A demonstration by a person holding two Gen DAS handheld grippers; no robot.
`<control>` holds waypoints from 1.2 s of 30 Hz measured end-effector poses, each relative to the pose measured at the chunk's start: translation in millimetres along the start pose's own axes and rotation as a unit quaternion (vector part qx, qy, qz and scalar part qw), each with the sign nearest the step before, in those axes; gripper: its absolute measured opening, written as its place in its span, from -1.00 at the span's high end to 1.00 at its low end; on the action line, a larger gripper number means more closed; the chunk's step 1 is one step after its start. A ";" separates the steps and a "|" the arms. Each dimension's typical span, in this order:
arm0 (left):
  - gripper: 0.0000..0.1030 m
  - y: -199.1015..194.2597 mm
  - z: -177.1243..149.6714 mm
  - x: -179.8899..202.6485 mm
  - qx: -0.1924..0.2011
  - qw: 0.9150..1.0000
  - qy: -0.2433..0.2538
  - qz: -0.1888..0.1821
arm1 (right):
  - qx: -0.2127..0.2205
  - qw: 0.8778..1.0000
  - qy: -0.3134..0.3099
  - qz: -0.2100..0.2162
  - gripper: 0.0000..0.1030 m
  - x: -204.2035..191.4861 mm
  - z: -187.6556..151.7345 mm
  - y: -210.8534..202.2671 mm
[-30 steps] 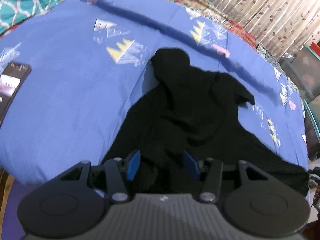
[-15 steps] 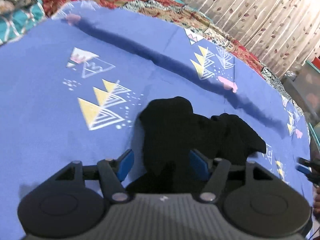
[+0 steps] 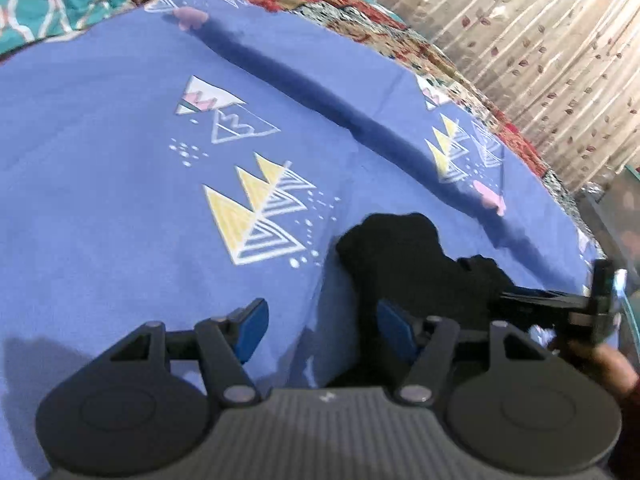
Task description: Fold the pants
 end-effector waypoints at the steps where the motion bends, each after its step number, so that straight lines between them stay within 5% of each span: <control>1: -0.21 1.8 0.0 3.9 -0.001 1.000 0.006 -0.003 | 0.009 1.000 -0.001 -0.004 0.24 5.6 -14.9 -13.9; 2: -0.21 4.5 0.6 6.6 -0.003 1.000 0.013 -0.004 | 0.015 1.000 0.006 -0.015 0.75 14.1 -12.6 -18.1; 5: -0.21 12.2 2.5 6.7 -0.005 1.000 0.015 -0.001 | 0.034 0.993 0.116 -0.003 0.85 72.4 -1.5 -44.0; 9: -0.15 15.2 5.5 -10.3 0.006 1.000 -0.009 0.011 | 0.066 0.971 0.212 -0.085 0.86 194.6 -17.5 -89.8; 15: 0.17 25.2 13.6 -33.2 0.010 0.999 -0.001 0.047 | 0.051 0.912 0.366 -0.178 0.86 354.6 -96.9 -142.1; 17: 0.17 33.4 18.5 -22.8 0.007 0.998 0.028 0.052 | 0.037 0.891 0.405 -0.200 0.85 381.7 -125.8 -145.1; 21: 0.01 56.6 28.0 7.3 -0.006 0.998 0.060 0.019 | -0.001 0.829 0.502 -0.244 0.80 420.8 -195.9 -144.8; 24: -0.15 73.3 34.6 24.5 -0.007 0.996 0.088 0.010 | -0.022 0.806 0.530 -0.262 0.72 429.1 -231.5 -150.6; 27: -0.49 89.8 37.9 32.2 -0.012 0.995 0.098 0.008 | -0.021 0.809 0.541 -0.228 0.67 419.6 -239.5 -145.7; 31: -0.44 109.1 37.4 35.7 -0.022 0.995 0.099 0.008 | -0.023 0.835 0.520 -0.178 0.18 397.4 -227.9 -135.9; 32: -0.03 112.3 36.4 37.8 -0.023 0.994 0.103 0.008 | -0.020 0.838 0.519 -0.167 0.06 391.3 -222.4 -133.0; 33: 0.65 116.7 33.4 42.1 -0.031 0.993 0.112 0.001 | -0.018 0.841 0.517 -0.159 0.06 386.4 -215.2 -128.5; 36: 0.81 116.2 27.2 47.2 -0.035 0.991 0.126 0.012 | -0.017 0.855 0.495 -0.154 0.03 375.4 -189.4 -106.6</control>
Point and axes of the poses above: each gripper's, at about its wrist camera, not at the fingertips, and y roughly the way its jaws point, x to its right, z to its top, the point moved 10 cm from there along y, roughly the way its jaws point, and after that the axes turned 12 degrees about -z, right-handed, at the moved point
